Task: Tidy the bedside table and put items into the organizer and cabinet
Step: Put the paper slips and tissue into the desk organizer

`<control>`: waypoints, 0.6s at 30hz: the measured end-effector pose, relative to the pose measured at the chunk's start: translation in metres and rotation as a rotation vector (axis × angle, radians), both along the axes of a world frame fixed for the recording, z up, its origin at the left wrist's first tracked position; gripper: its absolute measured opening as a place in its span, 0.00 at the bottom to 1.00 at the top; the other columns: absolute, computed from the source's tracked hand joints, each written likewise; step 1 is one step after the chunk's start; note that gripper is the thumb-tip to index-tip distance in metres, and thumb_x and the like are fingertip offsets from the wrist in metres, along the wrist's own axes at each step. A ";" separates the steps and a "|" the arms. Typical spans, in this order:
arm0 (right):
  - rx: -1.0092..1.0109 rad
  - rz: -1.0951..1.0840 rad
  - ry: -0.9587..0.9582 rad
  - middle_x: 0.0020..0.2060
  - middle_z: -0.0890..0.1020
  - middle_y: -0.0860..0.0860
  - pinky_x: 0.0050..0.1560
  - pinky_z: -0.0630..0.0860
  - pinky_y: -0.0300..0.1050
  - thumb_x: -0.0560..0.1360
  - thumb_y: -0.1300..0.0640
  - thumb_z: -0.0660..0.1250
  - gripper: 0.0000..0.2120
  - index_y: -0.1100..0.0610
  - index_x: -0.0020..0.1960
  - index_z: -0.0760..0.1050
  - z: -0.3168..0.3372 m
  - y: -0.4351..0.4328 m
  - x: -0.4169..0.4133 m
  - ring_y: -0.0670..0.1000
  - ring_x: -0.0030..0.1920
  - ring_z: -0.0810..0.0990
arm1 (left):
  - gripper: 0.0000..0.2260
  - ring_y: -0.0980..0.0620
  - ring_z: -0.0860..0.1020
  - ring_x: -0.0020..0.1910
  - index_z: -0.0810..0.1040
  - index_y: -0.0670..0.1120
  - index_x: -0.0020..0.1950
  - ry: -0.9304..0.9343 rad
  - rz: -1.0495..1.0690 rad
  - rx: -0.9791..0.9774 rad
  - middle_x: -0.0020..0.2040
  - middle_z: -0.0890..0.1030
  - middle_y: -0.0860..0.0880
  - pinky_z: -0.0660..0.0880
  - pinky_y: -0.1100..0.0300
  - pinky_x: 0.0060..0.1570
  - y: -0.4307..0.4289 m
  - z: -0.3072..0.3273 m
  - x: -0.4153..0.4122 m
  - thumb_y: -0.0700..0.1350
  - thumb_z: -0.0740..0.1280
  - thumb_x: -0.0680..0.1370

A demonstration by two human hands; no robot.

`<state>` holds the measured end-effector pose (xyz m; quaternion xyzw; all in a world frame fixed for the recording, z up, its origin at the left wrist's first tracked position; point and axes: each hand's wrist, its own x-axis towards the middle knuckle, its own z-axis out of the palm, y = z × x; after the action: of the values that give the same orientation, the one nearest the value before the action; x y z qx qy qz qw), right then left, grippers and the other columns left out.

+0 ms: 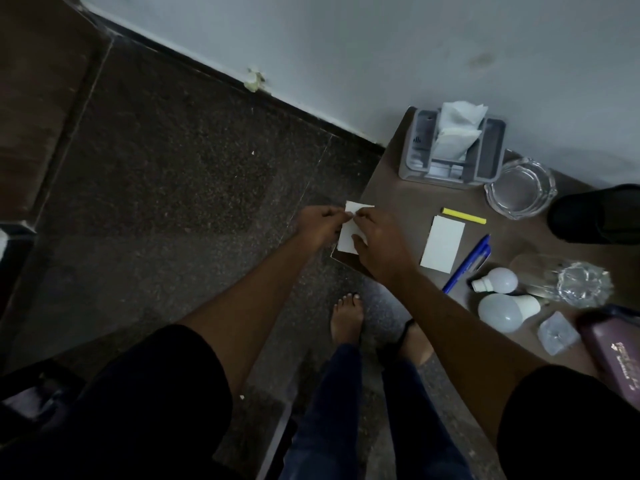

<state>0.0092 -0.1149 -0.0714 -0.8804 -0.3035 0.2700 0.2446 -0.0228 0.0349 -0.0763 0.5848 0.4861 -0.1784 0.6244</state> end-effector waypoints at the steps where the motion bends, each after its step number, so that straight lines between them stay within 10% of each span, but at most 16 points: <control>1: 0.029 -0.033 0.015 0.69 0.75 0.58 0.72 0.66 0.47 0.80 0.60 0.65 0.19 0.63 0.70 0.74 0.000 -0.001 0.000 0.57 0.69 0.71 | 0.12 0.44 0.84 0.49 0.81 0.35 0.60 -0.001 -0.013 -0.002 0.57 0.84 0.36 0.83 0.59 0.41 0.001 -0.001 0.000 0.39 0.71 0.78; 6: 0.130 -0.271 0.038 0.63 0.80 0.56 0.65 0.73 0.43 0.80 0.59 0.67 0.15 0.61 0.65 0.78 0.005 -0.009 0.004 0.54 0.63 0.77 | 0.12 0.40 0.84 0.55 0.81 0.35 0.59 0.019 -0.080 0.054 0.57 0.84 0.37 0.81 0.44 0.56 0.000 -0.003 0.003 0.39 0.72 0.77; 18: 0.271 -0.665 0.394 0.52 0.84 0.45 0.48 0.77 0.26 0.74 0.54 0.75 0.16 0.57 0.60 0.81 0.011 -0.023 0.016 0.37 0.46 0.82 | 0.11 0.48 0.85 0.47 0.81 0.37 0.59 -0.128 -0.140 0.062 0.55 0.85 0.39 0.84 0.52 0.47 0.001 0.016 0.002 0.40 0.71 0.78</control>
<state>0.0248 -0.1382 -0.0605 -0.8218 0.0176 0.2975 0.4857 -0.0204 0.0358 -0.0604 0.6467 0.4082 -0.1687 0.6219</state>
